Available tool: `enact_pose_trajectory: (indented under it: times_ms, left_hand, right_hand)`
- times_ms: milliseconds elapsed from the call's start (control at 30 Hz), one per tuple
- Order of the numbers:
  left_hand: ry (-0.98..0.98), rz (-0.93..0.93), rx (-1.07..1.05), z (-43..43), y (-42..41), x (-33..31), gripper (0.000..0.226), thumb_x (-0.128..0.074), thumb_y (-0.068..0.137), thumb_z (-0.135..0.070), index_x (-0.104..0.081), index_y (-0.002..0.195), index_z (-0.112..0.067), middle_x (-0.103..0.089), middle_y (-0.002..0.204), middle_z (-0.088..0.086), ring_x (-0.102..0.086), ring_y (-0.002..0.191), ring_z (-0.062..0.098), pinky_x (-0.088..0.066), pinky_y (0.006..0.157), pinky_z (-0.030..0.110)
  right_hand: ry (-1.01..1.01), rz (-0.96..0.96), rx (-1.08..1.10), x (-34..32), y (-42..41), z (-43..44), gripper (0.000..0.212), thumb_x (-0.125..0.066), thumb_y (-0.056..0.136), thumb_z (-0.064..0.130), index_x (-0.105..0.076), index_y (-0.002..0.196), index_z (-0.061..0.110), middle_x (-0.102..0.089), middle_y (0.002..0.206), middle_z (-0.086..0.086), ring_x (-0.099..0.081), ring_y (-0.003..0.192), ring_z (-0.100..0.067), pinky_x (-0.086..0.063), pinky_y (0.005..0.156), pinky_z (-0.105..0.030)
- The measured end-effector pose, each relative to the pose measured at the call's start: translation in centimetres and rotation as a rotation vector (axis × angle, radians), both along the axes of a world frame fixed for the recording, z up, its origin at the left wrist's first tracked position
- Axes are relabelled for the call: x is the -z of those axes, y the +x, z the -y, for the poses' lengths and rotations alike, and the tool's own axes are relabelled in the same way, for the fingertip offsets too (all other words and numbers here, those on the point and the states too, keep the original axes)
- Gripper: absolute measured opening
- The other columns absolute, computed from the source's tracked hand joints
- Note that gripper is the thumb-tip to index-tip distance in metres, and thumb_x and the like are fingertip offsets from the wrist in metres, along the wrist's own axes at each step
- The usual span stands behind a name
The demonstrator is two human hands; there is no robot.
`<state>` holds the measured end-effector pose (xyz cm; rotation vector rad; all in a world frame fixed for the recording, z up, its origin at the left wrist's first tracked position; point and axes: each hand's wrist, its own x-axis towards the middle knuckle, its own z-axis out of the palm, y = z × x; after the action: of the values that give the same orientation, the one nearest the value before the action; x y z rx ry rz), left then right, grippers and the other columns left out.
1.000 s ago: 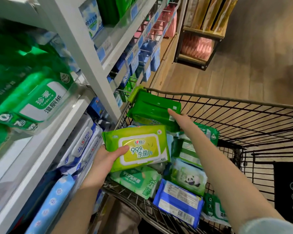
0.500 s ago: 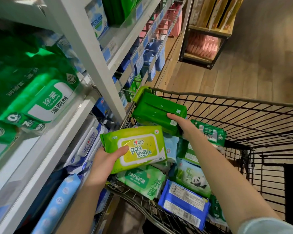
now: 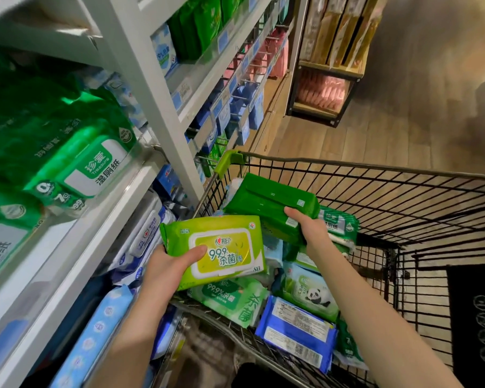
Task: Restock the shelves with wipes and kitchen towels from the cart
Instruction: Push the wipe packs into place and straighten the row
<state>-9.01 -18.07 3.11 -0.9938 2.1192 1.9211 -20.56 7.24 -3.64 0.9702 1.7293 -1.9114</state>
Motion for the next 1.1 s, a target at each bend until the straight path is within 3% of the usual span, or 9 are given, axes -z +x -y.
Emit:
enact_pose_trajectory:
  times_ms: [67, 233, 367, 433, 533, 733, 867, 1000, 1100]
  left_hand:
    - [-0.009, -0.007, 0.009, 0.1, 0.6, -0.5, 0.023, -0.079, 0.076, -0.015, -0.062, 0.086, -0.026, -0.069, 0.082, -0.007, -0.067, 0.074, 0.011, -0.048, 0.059, 0.023]
    - [0.003, -0.034, 0.011, 0.8, 2.6, -1.5, 0.03, -0.079, 0.076, -0.018, -0.066, 0.103, -0.019, -0.072, 0.092, -0.001, -0.069, 0.079, 0.014, -0.05, 0.059, 0.023]
    - [0.036, -0.072, -0.036, 1.4, 4.3, -3.0, 0.025, -0.077, 0.077, -0.016, -0.068, 0.101, -0.018, -0.075, 0.087, 0.0, -0.072, 0.074, 0.015, -0.054, 0.058, 0.024]
    - [0.042, -0.1, -0.065, 1.5, 5.3, -4.3, 0.018, -0.075, 0.078, -0.014, -0.068, 0.094, -0.021, -0.074, 0.076, -0.007, -0.07, 0.065, 0.008, -0.051, 0.05, 0.017]
    - [0.023, -0.134, -0.112, 1.6, 6.9, -6.0, 0.028, -0.078, 0.076, -0.021, -0.067, 0.101, -0.018, -0.074, 0.087, -0.001, -0.072, 0.072, 0.014, -0.051, 0.054, 0.019]
    - [-0.02, -0.196, -0.226, 0.4, 10.8, -9.1, 0.03, -0.078, 0.075, -0.028, -0.067, 0.102, -0.021, -0.074, 0.093, 0.0, -0.071, 0.081, 0.019, -0.05, 0.065, 0.027]
    - [-0.028, -0.262, -0.312, -1.5, 14.1, -11.1, 0.034, -0.078, 0.073, -0.031, -0.067, 0.104, -0.021, -0.074, 0.096, 0.002, -0.071, 0.083, 0.021, -0.052, 0.07, 0.029]
    - [-0.084, -0.313, -0.391, -3.0, 17.7, -12.6, 0.076, -0.086, 0.045, -0.053, -0.067, 0.111, -0.02, -0.074, 0.099, 0.0, -0.071, 0.089, 0.024, -0.052, 0.09, 0.045]
    - [-0.086, -0.355, -0.468, -4.2, 20.6, -13.7, 0.078, -0.088, 0.043, -0.05, -0.066, 0.111, -0.019, -0.074, 0.099, 0.0, -0.07, 0.09, 0.025, -0.05, 0.093, 0.047]
  right_hand:
    - [-0.003, -0.041, 0.039, 0.4, 0.9, -0.7, 0.115, -0.092, 0.025, 0.057, -0.053, 0.124, 0.012, -0.064, 0.117, -0.008, -0.062, 0.106, -0.032, -0.05, 0.095, -0.05]
    - [-0.031, -0.074, 0.066, -2.3, 3.7, -1.3, 0.072, -0.09, 0.053, 0.039, -0.058, 0.11, 0.01, -0.067, 0.111, -0.01, -0.064, 0.1, -0.031, -0.052, 0.093, -0.047]
    - [-0.053, -0.113, 0.085, -2.3, 5.4, -2.4, 0.115, -0.093, 0.027, 0.055, -0.053, 0.126, 0.014, -0.064, 0.12, -0.008, -0.061, 0.11, -0.032, -0.047, 0.098, -0.052]
    - [-0.085, -0.133, 0.08, -3.8, 6.6, -2.4, 0.092, -0.093, 0.041, 0.047, -0.058, 0.12, 0.016, -0.067, 0.117, -0.008, -0.063, 0.107, -0.031, -0.047, 0.099, -0.051]
    - [-0.102, -0.148, 0.055, -6.2, 8.1, -2.5, 0.061, -0.087, 0.062, 0.032, -0.062, 0.115, 0.015, -0.069, 0.113, -0.009, -0.065, 0.103, -0.029, -0.048, 0.098, -0.048]
    - [-0.141, -0.241, -0.041, -9.3, 9.9, -3.3, 0.081, -0.088, 0.052, 0.038, -0.058, 0.123, 0.012, -0.067, 0.116, -0.009, -0.062, 0.108, -0.029, -0.045, 0.102, -0.049]
    - [-0.175, -0.294, -0.104, -9.8, 11.2, -4.4, 0.13, -0.092, 0.029, 0.059, -0.042, 0.14, 0.013, -0.057, 0.132, -0.009, -0.056, 0.119, -0.03, -0.042, 0.105, -0.051]
    - [-0.262, -0.35, -0.159, -12.5, 13.4, -5.0, 0.11, -0.09, 0.033, 0.051, -0.054, 0.129, 0.013, -0.066, 0.119, -0.006, -0.063, 0.108, -0.027, -0.046, 0.1, -0.044]
    - [-0.278, -0.387, -0.225, -14.0, 14.6, -5.2, 0.108, -0.092, 0.032, 0.051, -0.055, 0.127, 0.014, -0.067, 0.117, -0.006, -0.063, 0.108, -0.027, -0.045, 0.102, -0.046]
